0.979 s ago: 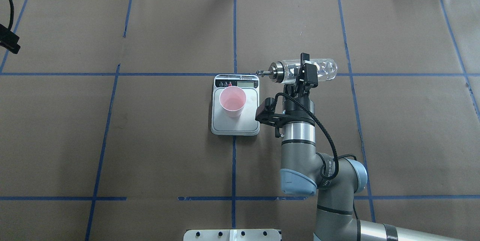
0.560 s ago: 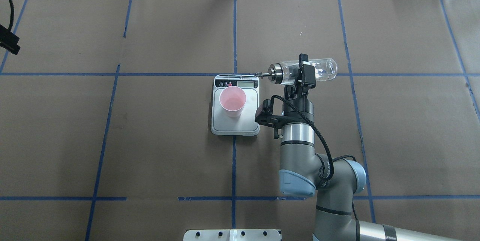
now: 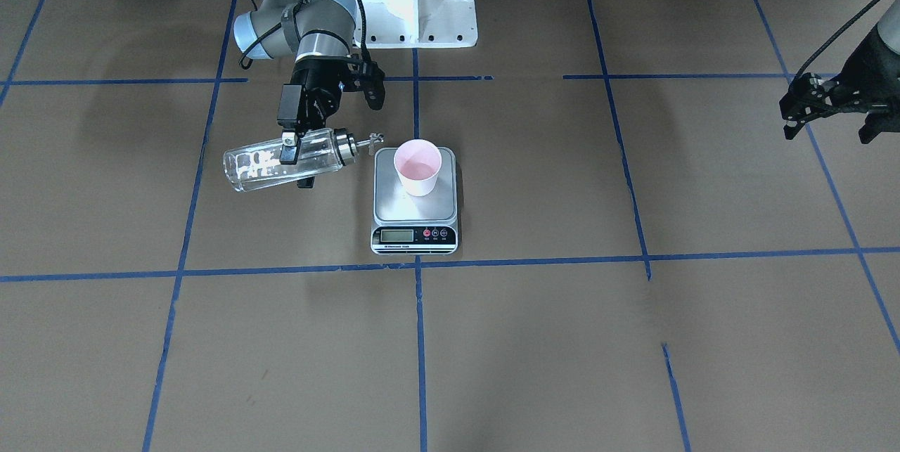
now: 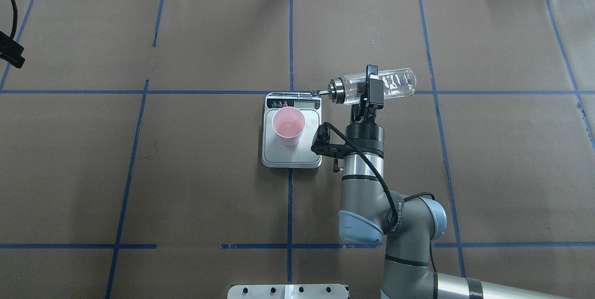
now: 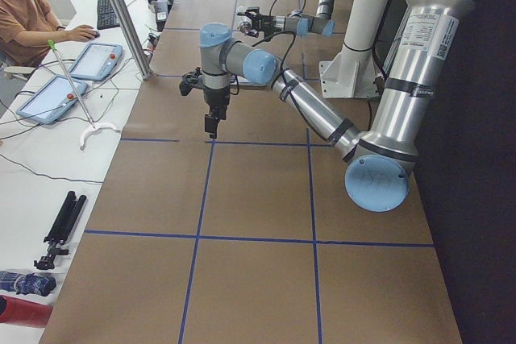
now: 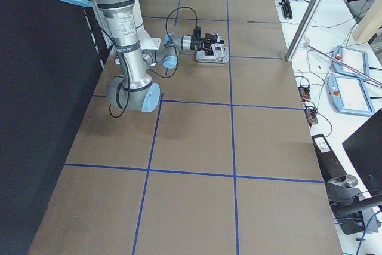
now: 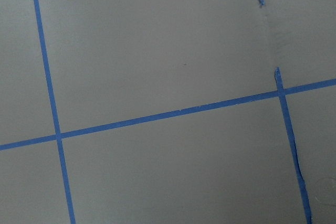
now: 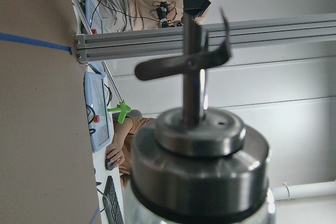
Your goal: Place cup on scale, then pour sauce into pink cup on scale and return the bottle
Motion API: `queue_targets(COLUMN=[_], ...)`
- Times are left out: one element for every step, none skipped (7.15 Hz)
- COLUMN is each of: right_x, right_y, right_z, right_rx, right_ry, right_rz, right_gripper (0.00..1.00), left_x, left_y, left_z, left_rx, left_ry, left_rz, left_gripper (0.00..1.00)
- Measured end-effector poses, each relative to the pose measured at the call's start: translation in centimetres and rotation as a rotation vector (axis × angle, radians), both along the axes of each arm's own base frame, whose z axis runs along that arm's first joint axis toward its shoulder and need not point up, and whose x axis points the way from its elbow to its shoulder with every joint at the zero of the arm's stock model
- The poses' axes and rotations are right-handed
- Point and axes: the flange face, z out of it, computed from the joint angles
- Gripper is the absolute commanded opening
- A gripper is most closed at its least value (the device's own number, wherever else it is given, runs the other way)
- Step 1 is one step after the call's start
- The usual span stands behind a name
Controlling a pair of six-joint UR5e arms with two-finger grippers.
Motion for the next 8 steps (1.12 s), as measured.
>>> queue_targets(right_x=[-0.3,-0.6,-0.9,-1.1,-1.4,-1.8,-2.1,-2.4], right_y=[0.0,0.0,0.0,0.0,0.1,0.4,0.7,0.8], right_z=[0.0,0.2,0.3,0.3,0.2,-0.1,-0.1,0.1], right_rx=[0.004,0.009,0.013,0.015,0.019,0.026,0.033,0.039], right_ry=[0.015,0.028,0.036,0.051,0.074,0.092,0.109,0.135], right_rz=[0.011,0.021,0.029,0.035,0.044,0.054,0.064,0.078], right_gripper=[0.00,0.00,0.00,0.00,0.00,0.00,0.00,0.00], left_x=[0.0,-0.1,-0.1,-0.3,-0.6,-1.2,-1.6,-1.9], left_y=[0.0,0.0,0.1,0.3,0.5,0.5,0.6,0.7], left_z=[0.1,0.2,0.5,0.9,1.5,1.9,2.2,2.6], left_rx=[0.003,0.006,0.006,0.012,0.026,0.035,0.036,0.035], left_ry=[-0.001,-0.004,-0.006,-0.010,-0.016,-0.020,-0.023,-0.026], left_rz=[0.006,0.014,0.019,0.036,0.063,0.073,0.074,0.078], left_gripper=[1.00,1.00,1.00,1.00,1.00,1.00,1.00,1.00])
